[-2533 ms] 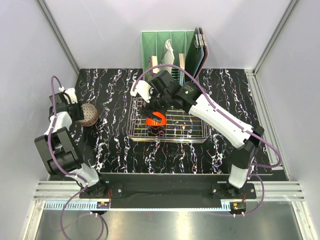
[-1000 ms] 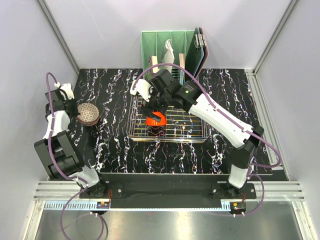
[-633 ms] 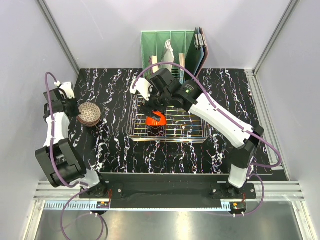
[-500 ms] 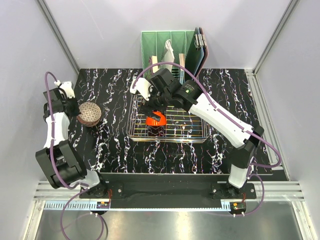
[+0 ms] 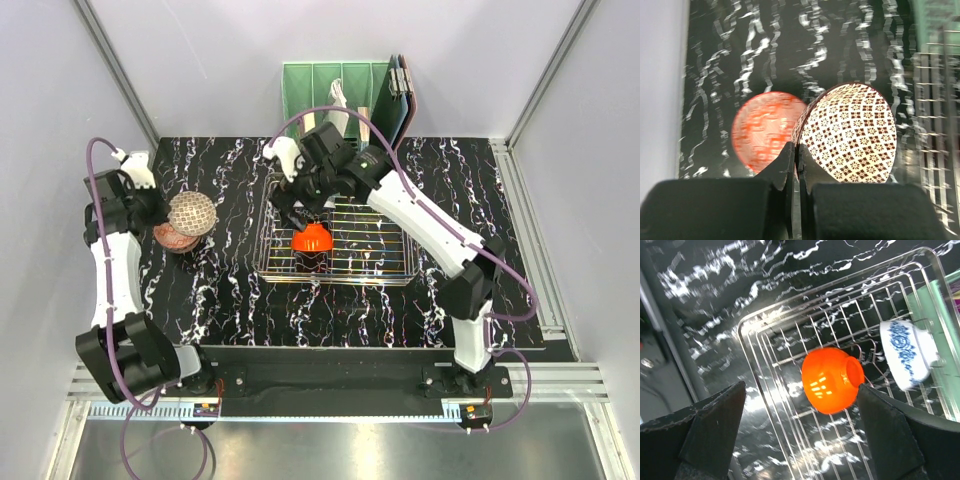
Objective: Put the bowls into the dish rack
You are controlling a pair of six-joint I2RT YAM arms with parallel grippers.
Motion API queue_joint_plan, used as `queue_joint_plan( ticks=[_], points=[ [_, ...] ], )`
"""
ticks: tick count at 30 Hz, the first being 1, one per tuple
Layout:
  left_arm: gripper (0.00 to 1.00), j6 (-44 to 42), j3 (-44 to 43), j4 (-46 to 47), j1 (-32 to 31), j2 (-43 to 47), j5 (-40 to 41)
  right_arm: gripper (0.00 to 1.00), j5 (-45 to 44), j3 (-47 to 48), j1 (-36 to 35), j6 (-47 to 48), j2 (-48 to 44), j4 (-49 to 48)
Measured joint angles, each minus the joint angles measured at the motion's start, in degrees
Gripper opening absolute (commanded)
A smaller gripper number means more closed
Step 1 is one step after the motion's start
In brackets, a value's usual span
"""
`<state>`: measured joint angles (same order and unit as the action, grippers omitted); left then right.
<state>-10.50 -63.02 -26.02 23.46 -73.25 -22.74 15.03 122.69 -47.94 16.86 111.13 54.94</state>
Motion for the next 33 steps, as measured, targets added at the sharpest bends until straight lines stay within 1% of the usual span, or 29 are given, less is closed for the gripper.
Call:
queue_joint_plan(
  ticks=[8,13,23,28,33],
  points=[
    [0.00,1.8,-0.4,-1.7,-4.3,1.9,-5.8,1.00,9.7,6.2,5.8,-9.5,7.2,-2.0],
    [0.00,3.1,-0.9,-1.8,-7.1,2.2,-8.8,1.00,15.2,9.0,6.3,-14.4,10.7,-3.0],
    [0.00,6.5,-2.2,-1.2,-12.3,4.0,-16.6,1.00,24.4,10.7,6.9,-24.0,16.2,-6.1],
    [0.00,7.4,-2.2,-1.2,-13.9,5.2,-20.0,1.00,28.5,12.5,7.7,-27.1,18.7,-7.3],
    [0.00,7.6,-2.2,-1.0,-14.2,5.9,-22.3,1.00,33.2,13.1,9.0,-29.3,19.2,-8.6]
  ],
)
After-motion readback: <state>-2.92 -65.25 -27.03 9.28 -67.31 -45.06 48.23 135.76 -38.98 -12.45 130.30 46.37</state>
